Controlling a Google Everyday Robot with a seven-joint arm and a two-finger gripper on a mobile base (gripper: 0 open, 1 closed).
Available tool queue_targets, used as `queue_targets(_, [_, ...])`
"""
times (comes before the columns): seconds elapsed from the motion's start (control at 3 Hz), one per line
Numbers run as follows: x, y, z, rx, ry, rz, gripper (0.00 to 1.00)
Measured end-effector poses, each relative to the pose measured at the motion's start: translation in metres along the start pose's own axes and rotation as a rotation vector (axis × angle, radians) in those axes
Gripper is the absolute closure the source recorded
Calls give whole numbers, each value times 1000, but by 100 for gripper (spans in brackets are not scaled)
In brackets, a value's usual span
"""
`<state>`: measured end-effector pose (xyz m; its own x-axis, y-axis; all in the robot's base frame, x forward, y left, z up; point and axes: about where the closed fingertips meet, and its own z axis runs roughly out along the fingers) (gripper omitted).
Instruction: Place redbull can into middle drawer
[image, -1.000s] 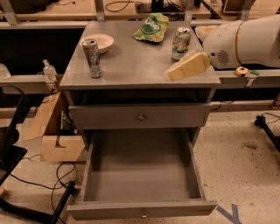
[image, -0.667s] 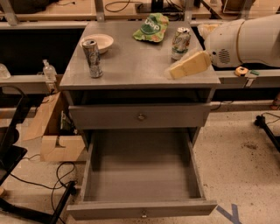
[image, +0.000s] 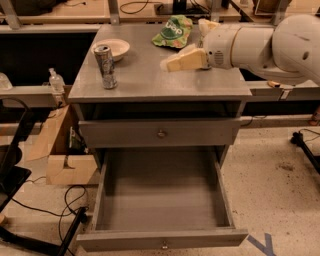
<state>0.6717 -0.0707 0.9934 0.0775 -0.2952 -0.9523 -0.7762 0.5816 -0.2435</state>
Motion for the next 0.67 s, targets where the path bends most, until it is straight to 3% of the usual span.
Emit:
queue_targets(0.33, [-5,-17,63,-26,-88,40,0])
queue_targets(0.67, [0,-9,135,-118,-113,105,0])
